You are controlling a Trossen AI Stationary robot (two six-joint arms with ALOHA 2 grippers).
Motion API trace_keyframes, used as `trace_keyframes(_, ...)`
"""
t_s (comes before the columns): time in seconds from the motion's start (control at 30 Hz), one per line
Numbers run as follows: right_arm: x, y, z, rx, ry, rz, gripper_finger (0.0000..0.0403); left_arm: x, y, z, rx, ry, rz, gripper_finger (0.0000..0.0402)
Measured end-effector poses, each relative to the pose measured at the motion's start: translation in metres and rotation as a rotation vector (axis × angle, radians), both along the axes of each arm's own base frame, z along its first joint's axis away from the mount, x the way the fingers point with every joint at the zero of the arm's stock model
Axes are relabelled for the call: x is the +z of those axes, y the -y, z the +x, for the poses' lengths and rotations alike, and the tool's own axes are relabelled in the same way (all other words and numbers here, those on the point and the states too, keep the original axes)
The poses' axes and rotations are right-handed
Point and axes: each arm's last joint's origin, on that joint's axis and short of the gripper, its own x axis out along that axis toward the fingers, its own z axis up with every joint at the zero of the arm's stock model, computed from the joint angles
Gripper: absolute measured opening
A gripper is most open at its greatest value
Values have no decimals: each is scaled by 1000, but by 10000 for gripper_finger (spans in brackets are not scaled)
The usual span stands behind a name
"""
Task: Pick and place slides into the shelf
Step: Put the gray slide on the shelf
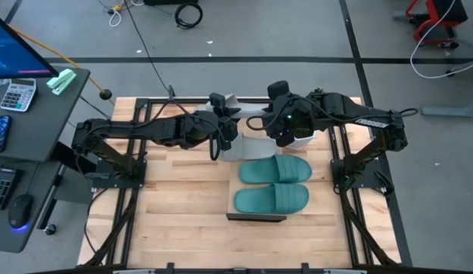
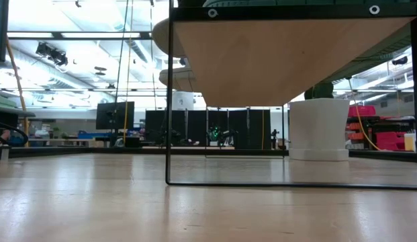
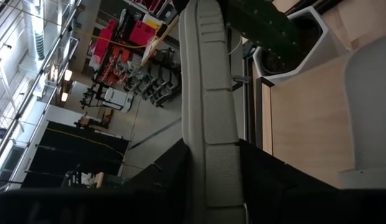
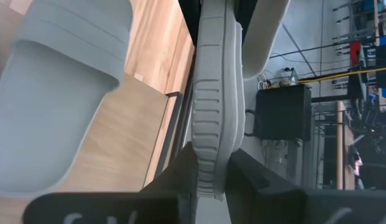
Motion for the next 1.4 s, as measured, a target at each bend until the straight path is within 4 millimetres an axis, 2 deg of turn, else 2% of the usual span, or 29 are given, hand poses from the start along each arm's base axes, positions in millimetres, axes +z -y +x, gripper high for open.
trace_keyframes(0.37, 2, 3, -1, -22, 9, -17, 53, 9, 6, -1, 4, 64, 26, 132)
trace_keyframes(0.6, 2, 3, -1, -26, 11, -17, 53, 15, 12, -3, 23, 77, 82, 147)
trace_keyframes(0.83, -3, 12, -2, -55, -31, -16, 53, 22, 24, -6, 12, 119, 82, 153)
trace_keyframes(0.97, -2, 16, -3, -70, -24, -15, 53, 20, 27, -5, 3, 102, 84, 153)
trace_keyframes(1.13, -2, 17, -4, -68, -33, -10, 53, 22, 25, -6, 76, 106, 118, 151)
trace_keyframes(1.27, -4, 18, -6, -58, -75, -19, 53, 33, 23, -8, 143, 140, 168, 153)
trace_keyframes(1.4, -5, 16, -8, 22, -150, -69, 53, 56, 23, -11, 167, 234, 139, 150)
